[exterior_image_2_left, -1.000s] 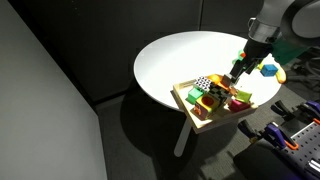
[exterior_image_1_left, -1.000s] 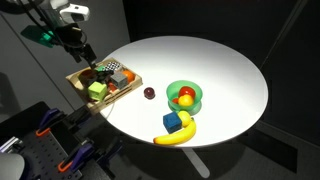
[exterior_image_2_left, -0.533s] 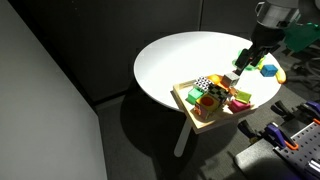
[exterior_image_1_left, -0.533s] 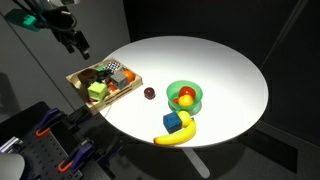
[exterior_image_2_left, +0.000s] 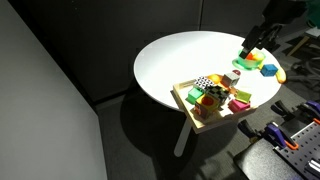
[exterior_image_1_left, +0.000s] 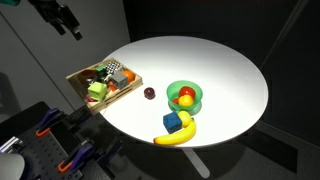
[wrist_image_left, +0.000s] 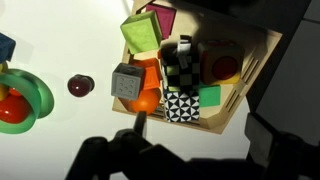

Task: Put the grey and yellow blocks in the box.

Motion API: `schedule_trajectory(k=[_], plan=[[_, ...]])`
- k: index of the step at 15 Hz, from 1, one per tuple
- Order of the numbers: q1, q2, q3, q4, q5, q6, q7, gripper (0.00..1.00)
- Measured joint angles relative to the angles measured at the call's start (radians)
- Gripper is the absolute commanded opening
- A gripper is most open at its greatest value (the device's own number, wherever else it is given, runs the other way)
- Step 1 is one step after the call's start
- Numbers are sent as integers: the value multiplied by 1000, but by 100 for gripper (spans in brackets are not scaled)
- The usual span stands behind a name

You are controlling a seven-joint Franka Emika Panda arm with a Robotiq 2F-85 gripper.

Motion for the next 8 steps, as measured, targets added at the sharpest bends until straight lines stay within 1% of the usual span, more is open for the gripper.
schedule_trajectory(k=[4,8], plan=[[3,-62,3,2,0,-27,15,100],[7,-105,4,13,18,-103,28,100]])
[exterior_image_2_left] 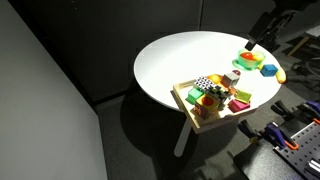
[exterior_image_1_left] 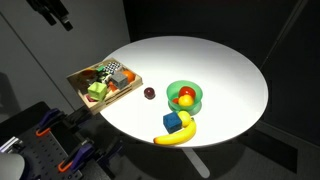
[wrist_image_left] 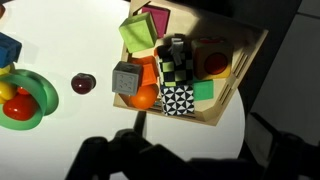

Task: Put the grey and yellow blocks in the box.

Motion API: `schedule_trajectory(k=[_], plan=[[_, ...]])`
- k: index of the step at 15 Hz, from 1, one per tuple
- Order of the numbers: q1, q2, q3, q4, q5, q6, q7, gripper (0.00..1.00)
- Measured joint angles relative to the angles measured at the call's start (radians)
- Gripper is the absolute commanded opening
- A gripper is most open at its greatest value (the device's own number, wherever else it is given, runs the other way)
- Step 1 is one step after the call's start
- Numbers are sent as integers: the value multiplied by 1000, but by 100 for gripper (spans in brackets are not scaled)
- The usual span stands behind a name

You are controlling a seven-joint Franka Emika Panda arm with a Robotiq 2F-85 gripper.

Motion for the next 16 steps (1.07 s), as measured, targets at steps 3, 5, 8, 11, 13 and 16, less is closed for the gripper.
schedule_trajectory(k=[3,5,8,11,13,16], plan=[[6,-24,0,20,35,-81,0,100],[7,-37,0,36,51,-129,2,100],[7,-52,1,56,59,-189,18,100],[7,-63,5,73,66,-243,46,100],[7,-65,7,86,68,-285,71,100],[7,-65,9,104,69,-345,111,100]])
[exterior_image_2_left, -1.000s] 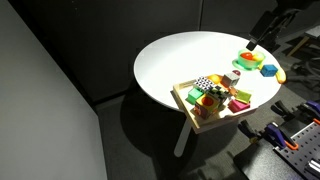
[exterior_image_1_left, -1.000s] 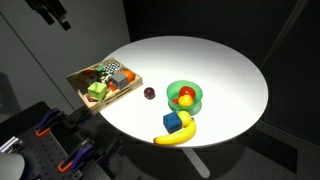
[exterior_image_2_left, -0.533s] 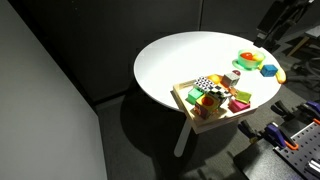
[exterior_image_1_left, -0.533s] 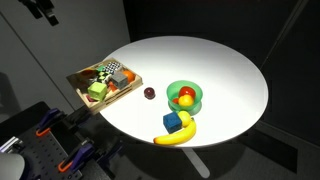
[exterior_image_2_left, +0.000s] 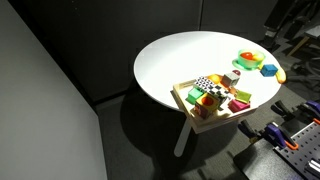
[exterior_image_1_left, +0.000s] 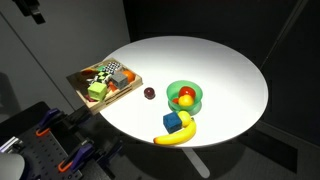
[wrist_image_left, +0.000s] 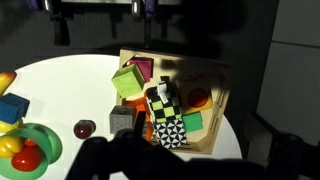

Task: Put the grey and yellow blocks in the box.

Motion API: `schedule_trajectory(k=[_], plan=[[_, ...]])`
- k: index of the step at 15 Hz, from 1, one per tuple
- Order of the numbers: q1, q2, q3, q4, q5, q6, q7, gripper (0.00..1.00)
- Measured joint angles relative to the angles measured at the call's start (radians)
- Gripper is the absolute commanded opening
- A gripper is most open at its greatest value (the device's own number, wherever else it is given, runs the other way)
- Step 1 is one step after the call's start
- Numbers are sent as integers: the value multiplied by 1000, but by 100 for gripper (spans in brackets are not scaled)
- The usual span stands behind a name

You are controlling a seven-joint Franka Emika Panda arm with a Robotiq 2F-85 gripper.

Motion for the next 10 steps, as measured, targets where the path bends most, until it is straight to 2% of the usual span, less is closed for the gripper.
schedule_trajectory(k=[6,10], plan=[[-21,0,19,26,0,-101,74,100],[-62,-4,56,36,-3,-107,136,100]])
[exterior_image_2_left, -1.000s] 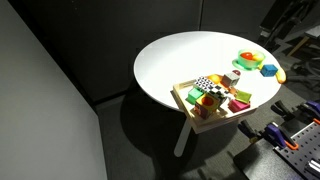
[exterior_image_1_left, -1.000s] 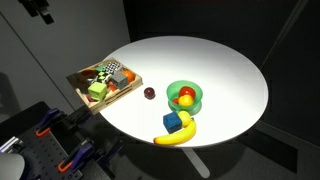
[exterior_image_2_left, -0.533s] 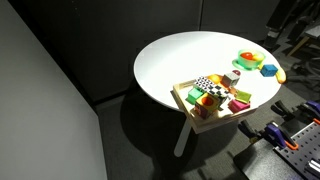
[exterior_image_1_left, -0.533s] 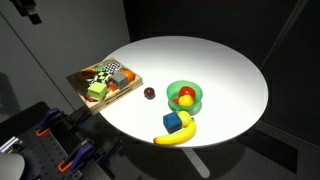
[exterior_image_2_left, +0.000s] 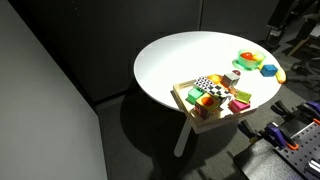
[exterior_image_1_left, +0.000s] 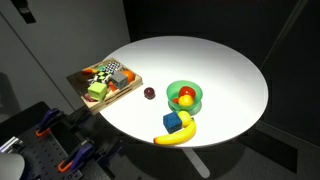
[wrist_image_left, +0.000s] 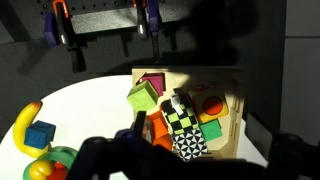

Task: Put the grey and yellow blocks in the box.

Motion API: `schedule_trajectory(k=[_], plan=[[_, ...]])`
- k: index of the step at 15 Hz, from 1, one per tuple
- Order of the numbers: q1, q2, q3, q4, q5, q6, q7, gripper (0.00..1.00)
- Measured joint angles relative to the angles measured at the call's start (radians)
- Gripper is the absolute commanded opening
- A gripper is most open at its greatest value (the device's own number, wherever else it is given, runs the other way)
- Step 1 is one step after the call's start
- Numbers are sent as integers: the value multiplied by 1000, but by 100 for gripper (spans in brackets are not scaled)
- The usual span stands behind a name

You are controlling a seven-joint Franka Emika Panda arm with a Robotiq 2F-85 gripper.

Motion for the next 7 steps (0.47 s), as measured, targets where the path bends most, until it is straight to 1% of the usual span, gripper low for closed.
schedule_trajectory(k=[3,7], plan=[[-18,-6,17,2,-4,0,23,100],[-21,-8,20,2,-5,0,28,100]])
